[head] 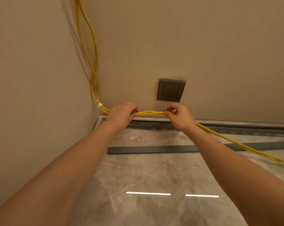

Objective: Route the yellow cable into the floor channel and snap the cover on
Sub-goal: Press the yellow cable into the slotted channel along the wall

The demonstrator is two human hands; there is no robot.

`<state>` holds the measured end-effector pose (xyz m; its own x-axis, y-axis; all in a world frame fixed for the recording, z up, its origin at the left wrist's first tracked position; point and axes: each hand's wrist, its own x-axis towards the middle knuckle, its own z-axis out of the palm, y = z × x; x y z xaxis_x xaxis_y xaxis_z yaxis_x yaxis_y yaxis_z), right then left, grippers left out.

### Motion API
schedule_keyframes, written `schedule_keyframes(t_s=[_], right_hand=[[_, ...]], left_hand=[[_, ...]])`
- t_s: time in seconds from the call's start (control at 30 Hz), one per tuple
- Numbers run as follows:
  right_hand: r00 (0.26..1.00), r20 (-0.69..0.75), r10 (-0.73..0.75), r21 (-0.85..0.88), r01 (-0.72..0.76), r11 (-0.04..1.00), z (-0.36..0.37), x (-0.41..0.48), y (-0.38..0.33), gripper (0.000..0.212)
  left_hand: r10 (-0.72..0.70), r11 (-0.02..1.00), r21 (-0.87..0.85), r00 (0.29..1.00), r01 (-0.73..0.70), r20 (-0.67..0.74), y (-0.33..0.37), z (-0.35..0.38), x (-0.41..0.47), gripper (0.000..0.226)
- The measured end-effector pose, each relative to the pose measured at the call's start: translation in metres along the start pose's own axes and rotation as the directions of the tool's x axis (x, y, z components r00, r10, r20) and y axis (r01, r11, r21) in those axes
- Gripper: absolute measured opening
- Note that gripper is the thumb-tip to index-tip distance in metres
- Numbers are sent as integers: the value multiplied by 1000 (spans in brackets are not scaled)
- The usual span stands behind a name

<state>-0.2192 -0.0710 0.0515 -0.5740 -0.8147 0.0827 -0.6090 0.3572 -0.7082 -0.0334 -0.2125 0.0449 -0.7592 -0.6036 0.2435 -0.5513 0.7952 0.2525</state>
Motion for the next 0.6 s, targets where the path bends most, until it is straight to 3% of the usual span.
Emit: schedule_keyframes(t_s=[0.3,0.6], right_hand=[[999,1,54,-279,-51,959,24,23,11,21],[997,79,25,-385,7,923,39,30,17,21]], left_hand=[[15,994,108,995,-26,100,-13,27,17,14],[27,997,62,993,-34,113,-23,43,14,16]])
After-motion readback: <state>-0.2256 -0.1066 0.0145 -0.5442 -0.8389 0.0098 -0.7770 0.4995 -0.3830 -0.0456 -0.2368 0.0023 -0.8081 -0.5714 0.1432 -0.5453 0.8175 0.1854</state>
